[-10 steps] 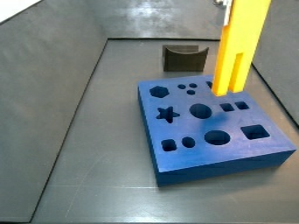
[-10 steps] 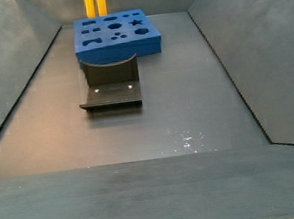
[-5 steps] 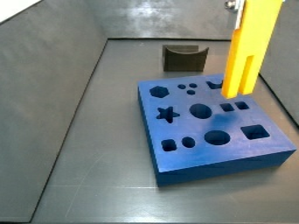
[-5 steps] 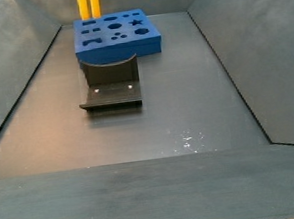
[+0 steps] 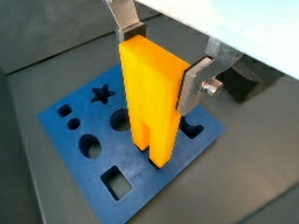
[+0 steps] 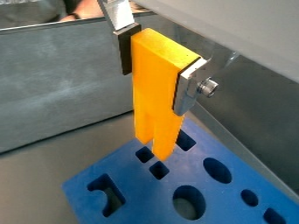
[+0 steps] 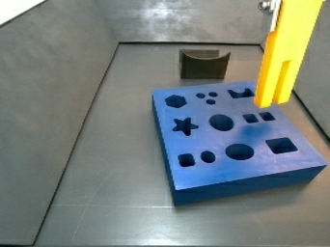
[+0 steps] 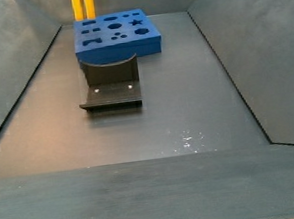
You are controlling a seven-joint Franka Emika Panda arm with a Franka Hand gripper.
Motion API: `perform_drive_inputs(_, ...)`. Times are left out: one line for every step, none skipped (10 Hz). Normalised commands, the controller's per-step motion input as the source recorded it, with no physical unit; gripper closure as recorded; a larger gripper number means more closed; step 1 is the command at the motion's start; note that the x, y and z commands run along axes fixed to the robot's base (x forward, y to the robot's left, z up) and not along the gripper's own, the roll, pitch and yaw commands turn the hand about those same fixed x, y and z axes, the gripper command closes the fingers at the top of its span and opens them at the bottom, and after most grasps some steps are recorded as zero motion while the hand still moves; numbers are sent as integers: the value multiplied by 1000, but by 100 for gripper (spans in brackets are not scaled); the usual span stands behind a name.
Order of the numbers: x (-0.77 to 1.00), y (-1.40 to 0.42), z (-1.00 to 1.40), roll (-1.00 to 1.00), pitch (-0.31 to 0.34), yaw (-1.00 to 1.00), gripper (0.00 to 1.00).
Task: Pick up the double-square object. Move up. Place the double-square object on the fixture. Regrasp the double-square object. Move to above the board. Insert the double-square object.
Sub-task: Insert the double-square object.
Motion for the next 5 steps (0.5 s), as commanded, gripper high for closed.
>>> perform_drive_inputs(434,191,-137,0,0,-714,100)
perform_drive_inputs(123,14,0,0,29,-174,100)
perform_drive_inputs(0,-17,-3,-3,-17,0,100)
perform_drive_inputs(-163,-143,-197,0,-81,154,100)
perform_drive_inputs(-140,-217,-300,0,-84,240,100)
